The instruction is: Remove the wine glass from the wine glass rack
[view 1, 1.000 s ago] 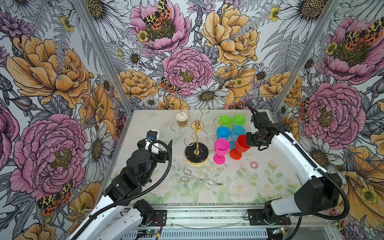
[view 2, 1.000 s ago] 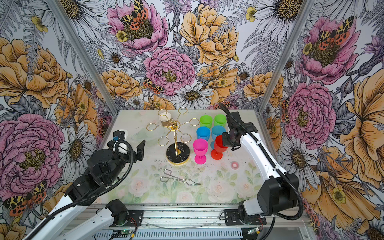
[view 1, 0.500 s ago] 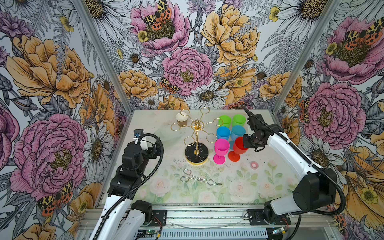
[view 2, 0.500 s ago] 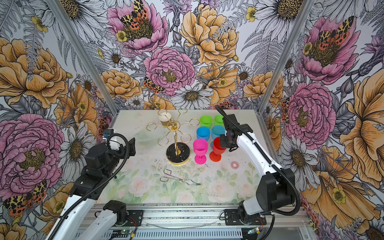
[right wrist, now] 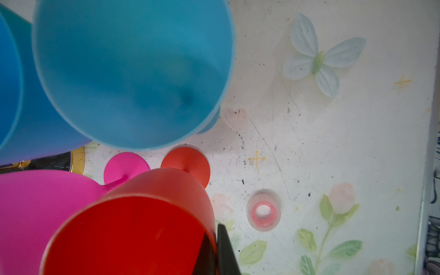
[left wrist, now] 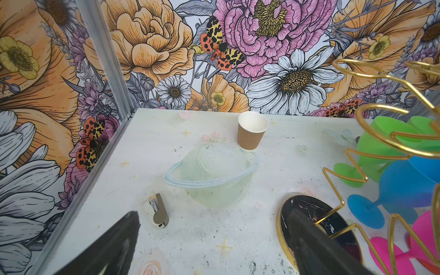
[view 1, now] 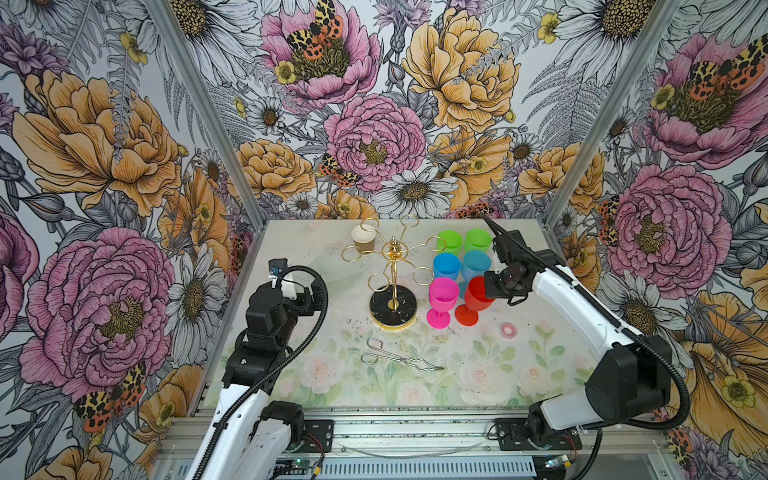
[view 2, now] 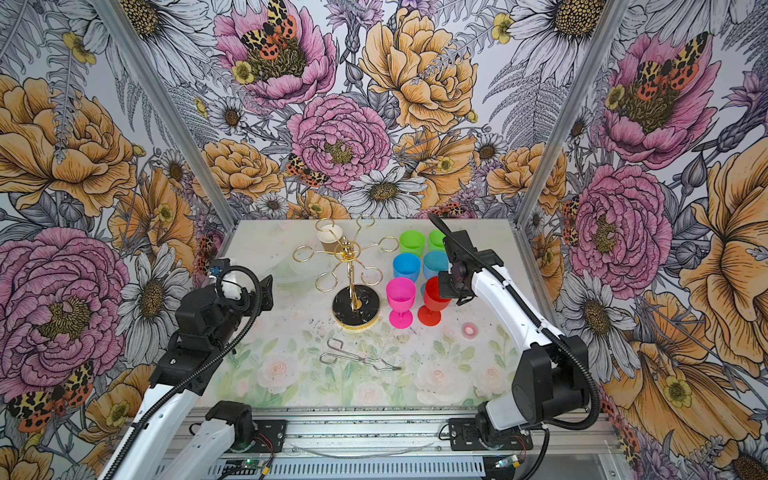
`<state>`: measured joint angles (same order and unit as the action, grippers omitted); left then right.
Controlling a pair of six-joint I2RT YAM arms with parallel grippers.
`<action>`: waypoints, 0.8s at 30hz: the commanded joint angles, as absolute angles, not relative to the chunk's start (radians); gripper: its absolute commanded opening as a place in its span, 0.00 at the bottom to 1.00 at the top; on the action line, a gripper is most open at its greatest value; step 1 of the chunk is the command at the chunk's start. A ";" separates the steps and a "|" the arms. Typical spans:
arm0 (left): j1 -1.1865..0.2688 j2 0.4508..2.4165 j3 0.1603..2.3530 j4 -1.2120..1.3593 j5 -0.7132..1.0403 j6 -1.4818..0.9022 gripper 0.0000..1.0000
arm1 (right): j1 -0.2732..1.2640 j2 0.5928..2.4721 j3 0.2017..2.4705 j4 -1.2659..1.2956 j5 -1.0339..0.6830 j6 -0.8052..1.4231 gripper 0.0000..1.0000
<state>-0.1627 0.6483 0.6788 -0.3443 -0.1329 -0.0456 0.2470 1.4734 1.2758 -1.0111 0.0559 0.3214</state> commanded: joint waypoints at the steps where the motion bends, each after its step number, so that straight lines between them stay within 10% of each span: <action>1: -0.153 0.653 0.664 -0.298 -0.097 -0.030 0.99 | 0.255 1.478 1.263 -0.999 0.049 0.328 0.00; 14: -0.116 0.682 0.661 -0.272 -0.052 -0.043 0.99 | 0.258 1.465 1.295 -1.002 0.007 0.315 0.21; 24: -0.110 0.737 0.671 -0.198 -0.075 -0.038 0.99 | 0.246 1.392 1.420 -1.011 0.012 0.282 0.57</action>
